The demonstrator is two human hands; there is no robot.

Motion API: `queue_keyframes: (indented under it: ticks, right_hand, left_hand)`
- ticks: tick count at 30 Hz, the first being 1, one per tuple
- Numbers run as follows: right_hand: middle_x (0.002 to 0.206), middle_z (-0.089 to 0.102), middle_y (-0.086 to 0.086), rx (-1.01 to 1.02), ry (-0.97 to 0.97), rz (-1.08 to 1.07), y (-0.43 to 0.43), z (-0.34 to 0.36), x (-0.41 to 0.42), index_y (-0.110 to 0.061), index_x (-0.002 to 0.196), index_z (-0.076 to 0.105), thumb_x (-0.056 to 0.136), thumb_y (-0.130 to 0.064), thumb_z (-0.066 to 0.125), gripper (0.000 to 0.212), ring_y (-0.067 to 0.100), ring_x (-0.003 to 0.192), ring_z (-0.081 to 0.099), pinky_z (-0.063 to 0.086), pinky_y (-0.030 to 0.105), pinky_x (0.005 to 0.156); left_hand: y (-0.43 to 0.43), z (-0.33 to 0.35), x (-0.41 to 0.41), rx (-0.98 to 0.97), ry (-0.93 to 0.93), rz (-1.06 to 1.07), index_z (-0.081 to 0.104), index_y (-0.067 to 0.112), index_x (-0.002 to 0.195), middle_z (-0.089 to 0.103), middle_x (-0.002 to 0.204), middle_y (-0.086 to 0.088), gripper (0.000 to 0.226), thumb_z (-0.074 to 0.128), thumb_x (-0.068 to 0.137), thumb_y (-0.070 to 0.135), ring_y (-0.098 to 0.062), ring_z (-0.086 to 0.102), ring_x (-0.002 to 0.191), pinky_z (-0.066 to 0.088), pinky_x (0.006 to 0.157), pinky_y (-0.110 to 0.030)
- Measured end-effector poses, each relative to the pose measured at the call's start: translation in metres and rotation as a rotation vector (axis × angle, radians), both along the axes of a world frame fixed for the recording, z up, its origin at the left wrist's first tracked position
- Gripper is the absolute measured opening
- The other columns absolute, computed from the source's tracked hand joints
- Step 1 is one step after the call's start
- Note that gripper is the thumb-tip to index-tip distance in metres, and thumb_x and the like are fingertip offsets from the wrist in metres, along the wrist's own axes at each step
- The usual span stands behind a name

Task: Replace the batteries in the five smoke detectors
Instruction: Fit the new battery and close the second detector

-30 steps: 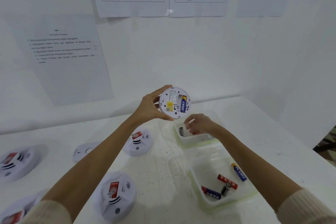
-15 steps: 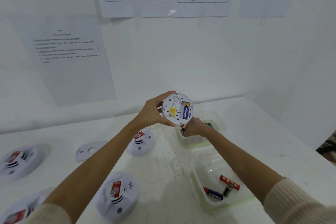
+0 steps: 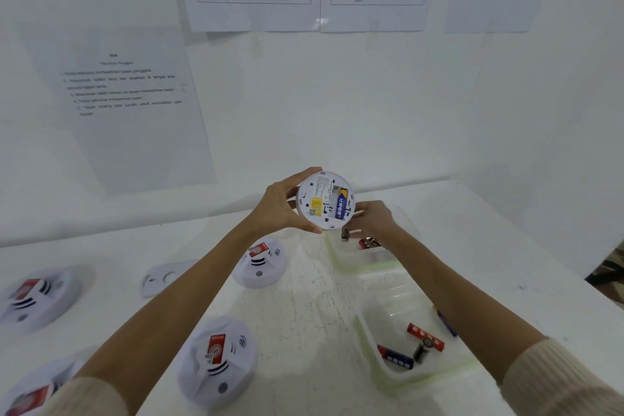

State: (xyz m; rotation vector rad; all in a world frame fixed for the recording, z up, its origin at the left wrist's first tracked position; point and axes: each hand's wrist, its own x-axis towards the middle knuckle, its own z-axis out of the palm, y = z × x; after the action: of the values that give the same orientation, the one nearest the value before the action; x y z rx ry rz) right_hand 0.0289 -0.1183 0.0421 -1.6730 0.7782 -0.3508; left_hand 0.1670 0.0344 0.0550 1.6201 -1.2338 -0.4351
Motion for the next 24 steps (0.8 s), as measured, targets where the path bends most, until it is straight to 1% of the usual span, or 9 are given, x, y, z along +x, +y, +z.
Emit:
queue_keyframes:
  ticks: [2, 4, 6, 8, 10, 12, 15, 19, 24]
  right_hand:
    - [0.091, 0.065, 0.022, 0.080, -0.144, -0.068, -0.006, 0.010, -0.006, 0.011, 0.101, 0.062, 0.077, 0.011, 0.064, 0.024, 0.024, 0.066, 0.063, 0.058, 0.037, 0.071]
    - [0.082, 0.066, 0.014, 0.072, -0.301, -0.162, -0.012, 0.021, -0.010, 0.008, 0.104, 0.063, 0.077, 0.006, 0.067, 0.027, 0.016, 0.063, 0.065, 0.058, 0.025, 0.062]
    - [0.077, 0.065, 0.008, 0.021, -0.472, -0.273, -0.014, 0.032, -0.014, 0.006, 0.103, 0.065, 0.079, 0.003, 0.068, 0.025, 0.009, 0.061, 0.065, 0.056, 0.018, 0.060]
    - [0.077, 0.066, 0.007, -0.063, -0.618, -0.334, -0.013, 0.042, -0.018, 0.002, 0.101, 0.067, 0.080, -0.001, 0.068, 0.021, 0.010, 0.066, 0.064, 0.055, 0.019, 0.064]
    - [0.076, 0.069, 0.003, -0.154, -0.715, -0.304, -0.005, 0.049, -0.021, -0.006, 0.093, 0.070, 0.078, -0.002, 0.070, 0.015, 0.010, 0.069, 0.065, 0.055, 0.020, 0.067]
    - [0.076, 0.071, -0.002, -0.288, -0.736, -0.208, 0.008, 0.051, -0.023, -0.010, 0.087, 0.070, 0.076, -0.002, 0.072, 0.015, 0.009, 0.073, 0.067, 0.054, 0.020, 0.069]
    - [0.080, 0.069, 0.004, -0.534, -0.673, -0.085, 0.022, 0.042, -0.022, -0.006, 0.084, 0.070, 0.072, 0.003, 0.074, 0.016, 0.007, 0.077, 0.065, 0.051, 0.014, 0.069]
    - [0.084, 0.065, 0.008, -0.716, -0.628, 0.055, 0.023, 0.026, -0.018, -0.004, 0.082, 0.071, 0.070, 0.006, 0.074, 0.016, 0.012, 0.080, 0.063, 0.056, 0.019, 0.070]
    - [0.085, 0.066, 0.008, -0.878, -0.605, 0.177, 0.024, 0.007, -0.015, -0.004, 0.078, 0.073, 0.069, 0.001, 0.074, 0.011, 0.008, 0.084, 0.061, 0.050, 0.011, 0.077]
  left_hand:
    - [0.002, 0.001, 0.000, -0.008, 0.014, 0.008, 0.046, 0.034, 0.130, 0.059, 0.125, 0.006, 0.097, 0.091, 0.047, 0.011, -0.012, 0.056, 0.113, 0.053, 0.086, -0.023]
    - [0.003, 0.003, 0.001, -0.011, 0.025, 0.014, 0.046, 0.033, 0.131, 0.059, 0.125, 0.005, 0.098, 0.091, 0.046, 0.010, -0.013, 0.056, 0.112, 0.053, 0.087, -0.025]
    - [0.003, 0.004, 0.001, -0.012, 0.030, 0.017, 0.046, 0.032, 0.132, 0.060, 0.123, 0.005, 0.099, 0.090, 0.049, 0.003, -0.012, 0.057, 0.111, 0.053, 0.087, -0.024]
    - [0.002, 0.004, 0.000, -0.013, 0.033, 0.018, 0.045, 0.032, 0.132, 0.061, 0.122, 0.004, 0.099, 0.089, 0.050, 0.001, -0.011, 0.057, 0.109, 0.053, 0.087, -0.024]
    - [0.001, 0.004, 0.000, -0.017, 0.033, 0.018, 0.046, 0.032, 0.132, 0.061, 0.121, 0.005, 0.098, 0.089, 0.050, 0.001, -0.011, 0.058, 0.109, 0.053, 0.086, -0.023]
    - [-0.001, 0.005, -0.001, -0.021, 0.029, 0.016, 0.046, 0.033, 0.131, 0.062, 0.120, 0.005, 0.097, 0.089, 0.050, 0.001, -0.011, 0.058, 0.108, 0.053, 0.086, -0.024]
    - [-0.003, 0.006, -0.003, -0.031, 0.017, 0.022, 0.046, 0.032, 0.131, 0.062, 0.118, 0.005, 0.096, 0.089, 0.051, 0.002, -0.012, 0.060, 0.106, 0.054, 0.083, -0.023]
    - [-0.001, 0.007, -0.004, -0.053, 0.031, 0.042, 0.047, 0.034, 0.128, 0.062, 0.117, 0.007, 0.094, 0.089, 0.051, 0.000, -0.011, 0.060, 0.104, 0.054, 0.081, -0.022]
    - [0.003, 0.007, -0.002, -0.065, 0.032, 0.067, 0.047, 0.029, 0.132, 0.062, 0.119, 0.006, 0.098, 0.090, 0.048, 0.000, -0.008, 0.059, 0.105, 0.055, 0.082, -0.024]
